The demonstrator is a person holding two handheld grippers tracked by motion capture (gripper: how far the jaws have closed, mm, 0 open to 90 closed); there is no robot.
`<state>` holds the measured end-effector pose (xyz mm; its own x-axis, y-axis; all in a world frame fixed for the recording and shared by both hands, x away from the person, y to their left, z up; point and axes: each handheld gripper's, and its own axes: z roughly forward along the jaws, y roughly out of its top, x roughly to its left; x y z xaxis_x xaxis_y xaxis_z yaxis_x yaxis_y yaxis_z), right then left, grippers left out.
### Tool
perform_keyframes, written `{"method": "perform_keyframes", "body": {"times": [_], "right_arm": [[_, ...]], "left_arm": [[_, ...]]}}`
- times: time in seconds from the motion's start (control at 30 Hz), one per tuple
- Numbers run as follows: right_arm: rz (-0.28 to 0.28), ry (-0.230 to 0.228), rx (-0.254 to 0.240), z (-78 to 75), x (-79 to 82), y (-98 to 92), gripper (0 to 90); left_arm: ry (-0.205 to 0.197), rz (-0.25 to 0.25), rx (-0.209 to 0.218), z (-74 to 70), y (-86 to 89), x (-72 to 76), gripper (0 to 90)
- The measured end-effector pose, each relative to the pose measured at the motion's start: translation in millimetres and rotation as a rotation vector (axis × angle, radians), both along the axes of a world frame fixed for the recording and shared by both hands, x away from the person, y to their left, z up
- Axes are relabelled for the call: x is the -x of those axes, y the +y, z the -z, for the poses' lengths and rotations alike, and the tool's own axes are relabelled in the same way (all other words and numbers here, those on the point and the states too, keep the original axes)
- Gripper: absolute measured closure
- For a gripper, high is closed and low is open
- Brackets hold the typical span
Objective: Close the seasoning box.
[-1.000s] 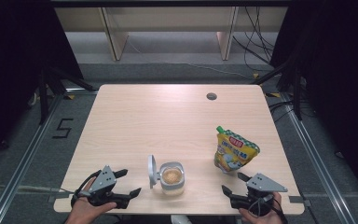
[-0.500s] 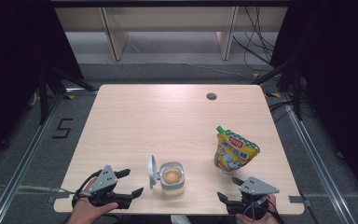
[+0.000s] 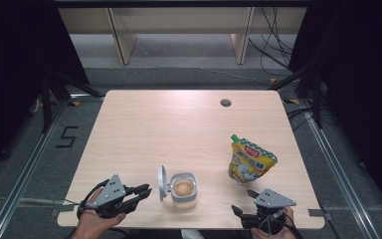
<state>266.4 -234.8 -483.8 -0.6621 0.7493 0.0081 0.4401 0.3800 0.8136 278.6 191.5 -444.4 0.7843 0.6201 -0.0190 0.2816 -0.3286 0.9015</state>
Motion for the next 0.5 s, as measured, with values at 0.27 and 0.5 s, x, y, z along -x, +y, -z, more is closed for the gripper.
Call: {"method": "perform_keyframes", "body": {"times": [0.27, 0.5], "right_arm": [[0.002, 0.002, -0.003, 0.4, 0.3, 1.0, 27.5], [0.003, 0.014, -0.001, 0.7, 0.4, 1.5, 27.5]], "left_arm": [[-0.018, 0.029, -0.02, -4.2, -8.3, -1.8, 89.0], [-0.019, 0.022, -0.008, -9.7, -12.0, -2.9, 88.9]]}}
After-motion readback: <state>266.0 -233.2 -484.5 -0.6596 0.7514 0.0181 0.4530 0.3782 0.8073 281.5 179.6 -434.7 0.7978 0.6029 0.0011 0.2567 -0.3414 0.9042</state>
